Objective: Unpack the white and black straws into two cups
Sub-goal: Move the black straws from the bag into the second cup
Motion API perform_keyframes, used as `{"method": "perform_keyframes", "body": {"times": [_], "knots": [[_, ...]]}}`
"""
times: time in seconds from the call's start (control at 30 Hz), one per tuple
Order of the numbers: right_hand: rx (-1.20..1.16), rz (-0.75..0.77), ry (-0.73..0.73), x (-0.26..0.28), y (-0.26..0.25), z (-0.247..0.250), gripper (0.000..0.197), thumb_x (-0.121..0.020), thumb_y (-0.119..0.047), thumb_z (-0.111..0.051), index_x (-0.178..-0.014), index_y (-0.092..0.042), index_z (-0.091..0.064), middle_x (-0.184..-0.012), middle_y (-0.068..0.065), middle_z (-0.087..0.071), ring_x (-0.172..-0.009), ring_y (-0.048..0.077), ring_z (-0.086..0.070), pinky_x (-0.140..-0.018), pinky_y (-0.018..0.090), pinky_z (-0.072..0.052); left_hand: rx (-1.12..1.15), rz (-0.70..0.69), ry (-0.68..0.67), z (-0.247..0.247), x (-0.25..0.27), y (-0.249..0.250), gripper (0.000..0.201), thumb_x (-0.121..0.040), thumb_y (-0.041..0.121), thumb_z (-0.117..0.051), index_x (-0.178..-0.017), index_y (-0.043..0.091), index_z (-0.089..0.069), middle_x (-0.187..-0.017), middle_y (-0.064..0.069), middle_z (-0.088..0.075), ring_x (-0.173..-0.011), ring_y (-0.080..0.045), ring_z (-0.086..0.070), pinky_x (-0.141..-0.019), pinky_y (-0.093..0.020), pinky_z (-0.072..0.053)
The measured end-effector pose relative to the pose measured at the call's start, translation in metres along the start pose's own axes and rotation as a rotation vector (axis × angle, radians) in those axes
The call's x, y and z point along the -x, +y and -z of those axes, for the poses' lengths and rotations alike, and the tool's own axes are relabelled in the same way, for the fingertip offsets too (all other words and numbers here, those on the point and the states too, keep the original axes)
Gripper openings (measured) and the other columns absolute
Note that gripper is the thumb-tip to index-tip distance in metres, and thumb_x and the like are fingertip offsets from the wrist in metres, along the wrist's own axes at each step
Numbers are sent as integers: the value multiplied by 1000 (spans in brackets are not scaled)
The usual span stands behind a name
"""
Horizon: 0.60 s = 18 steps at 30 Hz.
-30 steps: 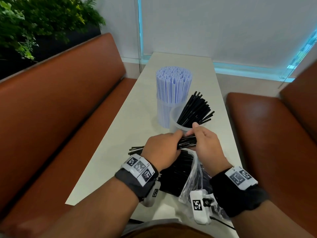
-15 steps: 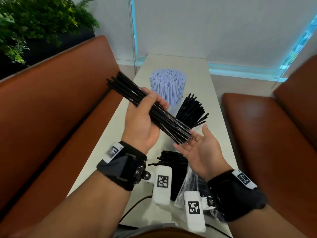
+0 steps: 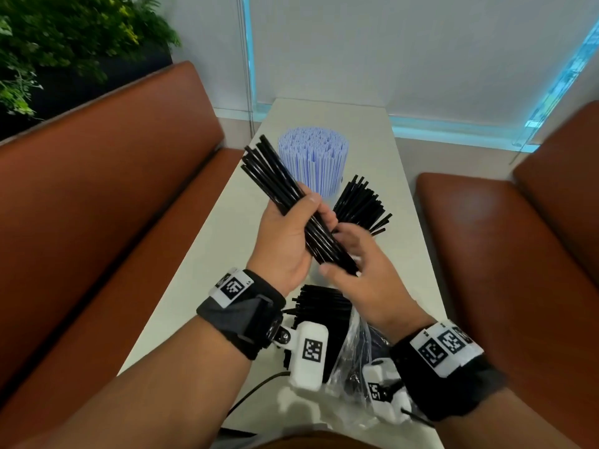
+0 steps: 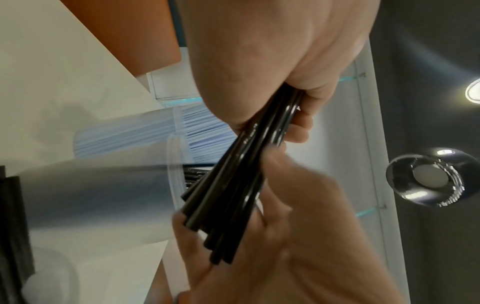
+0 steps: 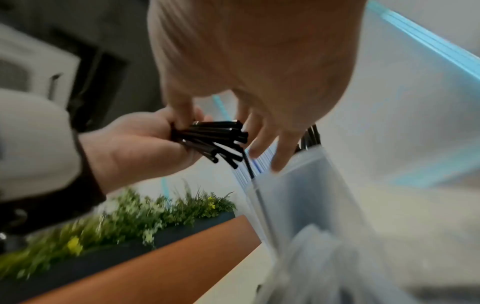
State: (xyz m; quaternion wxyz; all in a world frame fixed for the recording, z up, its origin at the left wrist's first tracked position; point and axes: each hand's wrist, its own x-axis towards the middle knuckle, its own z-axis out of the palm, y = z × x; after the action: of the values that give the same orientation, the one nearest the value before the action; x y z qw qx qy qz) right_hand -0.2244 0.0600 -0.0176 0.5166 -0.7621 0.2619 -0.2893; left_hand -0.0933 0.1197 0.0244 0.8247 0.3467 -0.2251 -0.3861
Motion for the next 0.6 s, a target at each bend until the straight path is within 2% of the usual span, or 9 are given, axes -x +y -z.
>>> {"method": "perform_keyframes", "body": {"times": [0.03, 0.07, 0.13, 0.27, 0.33, 0.43, 0.5, 0.6], "knots": [[108, 8, -98, -1, -2, -1, 41, -83, -31, -77, -120, -31, -59, -105, -14, -70, -98, 1, -66, -87, 23, -54, -20, 11, -9, 0, 1, -2, 26, -96, 0, -56, -82, 20, -63, -72, -6, -59, -67, -19, -60, -74, -36, -55], [202, -16, -144, -3, -3, -3, 31, -83, -35, -77, -109, -29, -61, -94, -8, -71, -86, 5, -67, -80, 31, -56, -44, 21, -19, -1, 3, -5, 26, -95, 1, -57, -81, 21, -65, -73, -6, -61, -69, -20, -61, -74, -35, -56], [329, -56, -96, -5, -2, -6, 20, -86, -40, -70, -89, -24, -58, -77, 1, -67, -68, 15, -65, -67, 41, -56, -72, 28, -26, 0, 1, -4, 23, -92, 3, -60, -80, 21, -68, -74, -6, -63, -71, -20, -63, -76, -34, -56], [515, -107, -31, -7, 4, -8, 24, -92, -48, -57, -85, -26, -52, -70, -1, -64, -60, 11, -60, -59, 34, -50, -41, -10, 25, 5, -12, 11, 11, -95, 4, -60, -93, 15, -61, -74, -5, -63, -71, -21, -64, -77, -37, -56], [546, -127, -22, -7, 8, -9, 22, -91, -49, -56, -87, -27, -53, -72, -4, -64, -63, 8, -58, -59, 31, -49, -116, -37, -8, 2, -11, 10, 13, -97, 6, -58, -91, 16, -61, -73, -4, -62, -70, -20, -62, -78, -38, -55], [605, -125, -62, -7, 11, -6, 25, -87, -54, -59, -101, -34, -57, -87, -11, -65, -78, 9, -62, -72, 35, -53, -273, -91, -40, -5, -12, 17, 23, -99, 6, -56, -82, 19, -62, -69, -3, -59, -66, -19, -60, -76, -41, -54], [653, -89, -50, -7, 13, 2, 32, -82, -55, -65, -107, -38, -54, -99, -17, -56, -81, 8, -60, -73, 34, -51, -253, -211, 20, -5, -25, 37, 21, -99, 3, -54, -84, 17, -58, -66, -2, -57, -61, -19, -58, -71, -41, -52], [717, -32, 64, -10, 20, 13, 39, -85, -42, -67, -121, -36, -52, -110, -17, -43, -78, 11, -58, -68, 34, -50, -194, -453, 119, -4, -52, 70, 10, -97, 3, -54, -92, 11, -50, -65, 0, -57, -59, -18, -56, -68, -40, -50]]}}
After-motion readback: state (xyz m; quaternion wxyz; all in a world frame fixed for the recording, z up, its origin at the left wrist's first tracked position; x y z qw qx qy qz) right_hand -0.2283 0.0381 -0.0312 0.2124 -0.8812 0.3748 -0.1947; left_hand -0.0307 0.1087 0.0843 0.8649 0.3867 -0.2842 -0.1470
